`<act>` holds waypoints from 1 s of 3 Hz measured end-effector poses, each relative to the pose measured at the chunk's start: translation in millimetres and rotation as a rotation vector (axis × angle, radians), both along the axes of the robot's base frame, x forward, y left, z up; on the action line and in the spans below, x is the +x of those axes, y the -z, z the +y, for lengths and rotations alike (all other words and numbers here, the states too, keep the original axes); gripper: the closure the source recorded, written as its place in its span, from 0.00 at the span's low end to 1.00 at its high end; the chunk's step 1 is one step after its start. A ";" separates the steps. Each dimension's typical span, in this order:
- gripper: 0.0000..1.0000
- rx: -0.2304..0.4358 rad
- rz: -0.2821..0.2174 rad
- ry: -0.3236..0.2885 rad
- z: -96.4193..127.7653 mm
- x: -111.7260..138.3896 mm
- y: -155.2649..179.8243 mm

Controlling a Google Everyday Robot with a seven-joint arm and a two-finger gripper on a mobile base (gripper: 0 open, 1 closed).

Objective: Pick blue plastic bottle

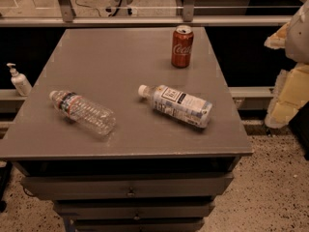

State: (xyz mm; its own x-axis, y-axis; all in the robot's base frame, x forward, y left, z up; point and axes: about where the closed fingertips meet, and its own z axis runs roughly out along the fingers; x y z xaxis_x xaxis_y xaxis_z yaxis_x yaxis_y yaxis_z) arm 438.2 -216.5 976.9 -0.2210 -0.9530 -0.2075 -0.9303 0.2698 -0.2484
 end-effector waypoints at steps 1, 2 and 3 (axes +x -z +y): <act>0.00 0.000 0.000 0.000 0.0 0.0 0.0; 0.00 0.025 -0.007 -0.004 9.5 3.8 9.1; 0.00 0.098 -0.002 0.011 39.0 21.8 44.0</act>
Offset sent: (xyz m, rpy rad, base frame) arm 0.0180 0.0428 -0.0477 0.1194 -0.0087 0.0211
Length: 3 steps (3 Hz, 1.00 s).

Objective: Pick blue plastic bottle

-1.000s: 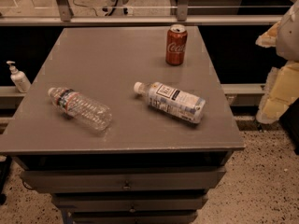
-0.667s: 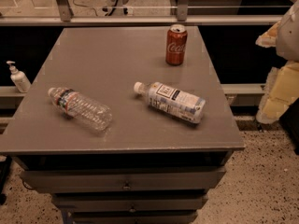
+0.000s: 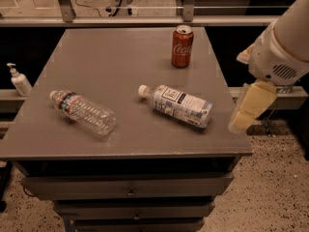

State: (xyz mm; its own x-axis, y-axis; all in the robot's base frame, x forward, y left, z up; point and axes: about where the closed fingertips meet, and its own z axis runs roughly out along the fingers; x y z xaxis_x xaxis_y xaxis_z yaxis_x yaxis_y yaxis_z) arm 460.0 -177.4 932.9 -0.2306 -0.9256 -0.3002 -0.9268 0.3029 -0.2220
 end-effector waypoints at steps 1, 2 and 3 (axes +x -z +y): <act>0.00 0.084 0.019 0.021 30.1 18.9 33.7; 0.00 0.155 0.048 0.042 57.7 33.6 57.4; 0.18 0.219 0.083 0.068 81.2 41.7 72.6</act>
Offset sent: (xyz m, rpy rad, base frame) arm 0.0534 0.0903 -0.0851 0.2454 0.0833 -0.0749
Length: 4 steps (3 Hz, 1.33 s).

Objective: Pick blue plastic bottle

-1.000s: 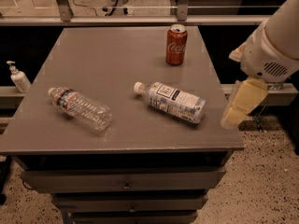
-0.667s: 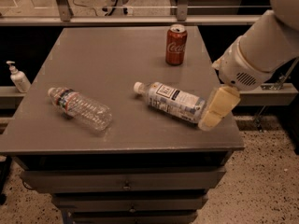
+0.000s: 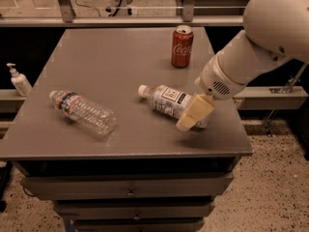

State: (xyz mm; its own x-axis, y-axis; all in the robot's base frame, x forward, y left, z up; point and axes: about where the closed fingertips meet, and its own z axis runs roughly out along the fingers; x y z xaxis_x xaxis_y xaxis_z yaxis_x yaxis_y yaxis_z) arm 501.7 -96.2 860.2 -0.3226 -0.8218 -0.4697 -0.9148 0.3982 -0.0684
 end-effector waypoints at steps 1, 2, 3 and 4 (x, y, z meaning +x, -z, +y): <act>0.41 0.065 0.041 0.018 18.8 1.6 7.4; 0.65 0.119 0.072 0.021 34.7 -3.6 7.5; 0.88 0.165 0.067 0.007 44.3 -2.3 -9.0; 1.00 0.186 -0.011 -0.024 47.5 14.1 -49.6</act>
Offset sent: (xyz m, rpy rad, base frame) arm -0.0077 0.0501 -0.0079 0.1837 0.1096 -0.0286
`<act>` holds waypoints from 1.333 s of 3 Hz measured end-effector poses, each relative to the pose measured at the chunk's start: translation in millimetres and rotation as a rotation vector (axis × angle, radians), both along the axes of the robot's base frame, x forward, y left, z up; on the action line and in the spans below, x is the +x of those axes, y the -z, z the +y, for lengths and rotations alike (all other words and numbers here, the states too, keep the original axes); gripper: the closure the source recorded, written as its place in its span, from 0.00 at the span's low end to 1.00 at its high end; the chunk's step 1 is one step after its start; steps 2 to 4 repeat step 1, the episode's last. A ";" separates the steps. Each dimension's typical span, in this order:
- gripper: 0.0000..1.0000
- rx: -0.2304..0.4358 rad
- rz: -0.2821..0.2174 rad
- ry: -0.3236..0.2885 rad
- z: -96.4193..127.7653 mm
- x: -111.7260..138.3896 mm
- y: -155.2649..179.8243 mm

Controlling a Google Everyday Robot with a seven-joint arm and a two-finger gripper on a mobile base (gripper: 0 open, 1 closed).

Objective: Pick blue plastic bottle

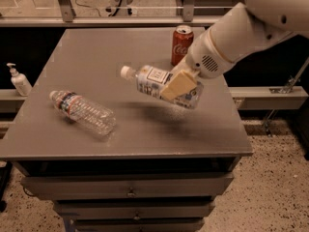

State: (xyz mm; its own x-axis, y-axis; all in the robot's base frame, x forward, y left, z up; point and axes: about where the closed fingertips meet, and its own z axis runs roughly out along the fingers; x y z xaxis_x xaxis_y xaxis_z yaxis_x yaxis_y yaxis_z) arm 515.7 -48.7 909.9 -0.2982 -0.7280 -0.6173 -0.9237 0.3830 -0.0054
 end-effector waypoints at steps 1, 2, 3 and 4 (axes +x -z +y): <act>1.00 -0.013 -0.119 -0.008 -9.9 21.6 -61.5; 1.00 -0.013 -0.119 -0.008 -9.9 21.6 -61.5; 1.00 -0.013 -0.119 -0.008 -9.9 21.6 -61.5; 1.00 -0.013 -0.119 -0.008 -9.9 21.6 -61.5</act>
Offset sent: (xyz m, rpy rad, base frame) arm 0.0000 0.0000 0.0000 0.0000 0.0000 0.0000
